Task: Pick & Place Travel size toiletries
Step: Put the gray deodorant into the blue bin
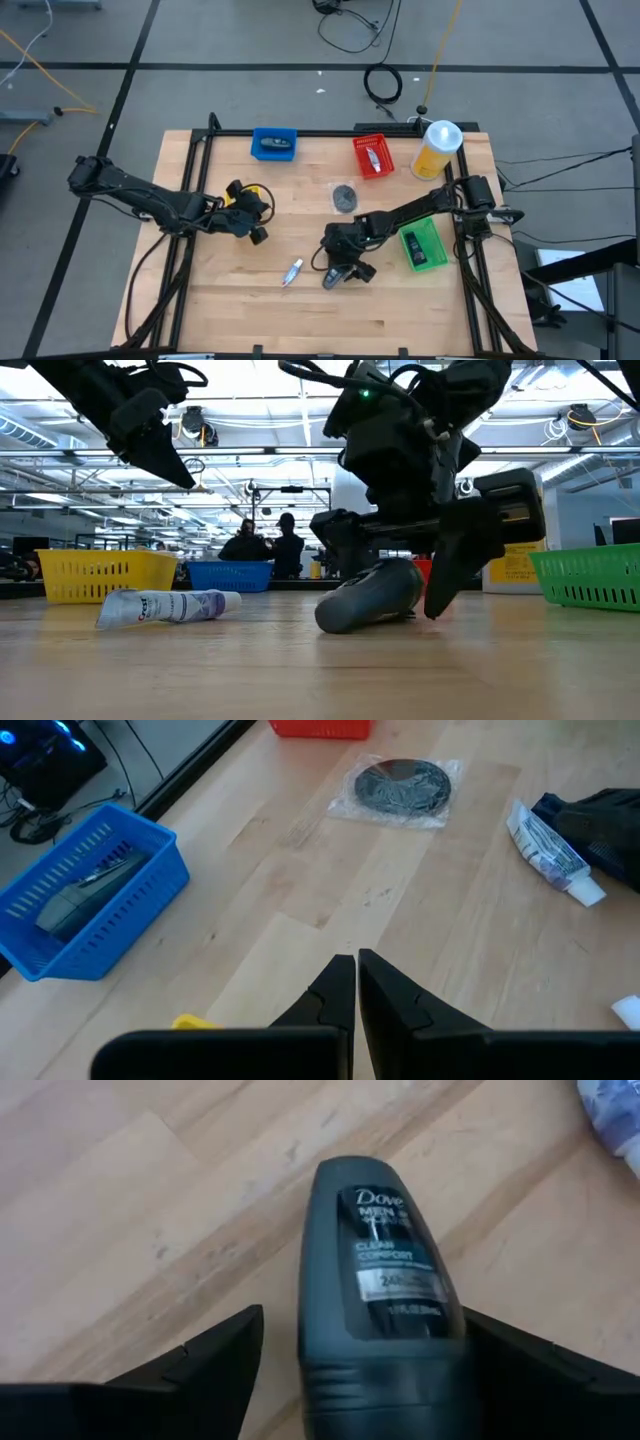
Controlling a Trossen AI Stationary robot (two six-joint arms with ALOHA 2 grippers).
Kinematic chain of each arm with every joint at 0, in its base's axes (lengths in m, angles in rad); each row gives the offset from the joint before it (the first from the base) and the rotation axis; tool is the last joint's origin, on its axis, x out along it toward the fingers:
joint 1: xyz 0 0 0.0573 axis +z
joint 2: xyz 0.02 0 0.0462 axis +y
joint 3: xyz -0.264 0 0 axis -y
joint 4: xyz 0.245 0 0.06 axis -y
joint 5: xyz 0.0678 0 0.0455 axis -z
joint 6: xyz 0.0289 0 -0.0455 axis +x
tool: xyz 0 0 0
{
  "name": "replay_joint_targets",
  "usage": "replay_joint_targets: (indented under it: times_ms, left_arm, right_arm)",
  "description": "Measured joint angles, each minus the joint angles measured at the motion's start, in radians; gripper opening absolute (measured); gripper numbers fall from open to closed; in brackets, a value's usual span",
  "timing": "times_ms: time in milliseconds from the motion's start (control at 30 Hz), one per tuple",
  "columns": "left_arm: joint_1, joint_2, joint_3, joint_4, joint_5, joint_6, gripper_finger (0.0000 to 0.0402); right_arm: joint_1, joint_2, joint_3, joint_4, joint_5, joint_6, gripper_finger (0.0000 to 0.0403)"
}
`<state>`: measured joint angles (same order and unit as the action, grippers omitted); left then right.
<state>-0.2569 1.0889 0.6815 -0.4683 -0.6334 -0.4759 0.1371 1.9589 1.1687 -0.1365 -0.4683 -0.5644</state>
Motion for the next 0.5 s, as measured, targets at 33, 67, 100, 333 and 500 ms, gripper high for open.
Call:
replay_joint_targets:
  times_ms: [33, 67, 100, 333, 500]
  left_arm:
    - [0.000, 0.000, 0.000, 0.000, 0.000, 0.000, 0.0019]
    - [0.000, 0.000, 0.000, 0.000, 0.000, 0.000, 0.0019]
    - [0.000, 0.000, 0.000, 0.000, 0.000, 0.000, 0.0019]
    - [0.000, 0.000, 0.000, 0.000, 0.000, 0.000, 0.0019]
    - [0.000, 0.000, 0.000, 0.001, 0.000, 0.000, 0.0019]
  right_arm:
    - [0.000, 0.000, 0.000, -0.004, 0.004, 0.002, 0.0293]
    - [0.000, 0.000, 0.000, -0.005, 0.020, 0.010, 0.0285]
    - [0.000, -0.004, 0.000, -0.006, 0.038, 0.023, 0.0277]
    - [0.005, -0.039, 0.000, -0.042, 0.135, 0.097, 0.0207]
    - [0.015, -0.073, -0.002, -0.076, 0.256, 0.116, 0.0207]
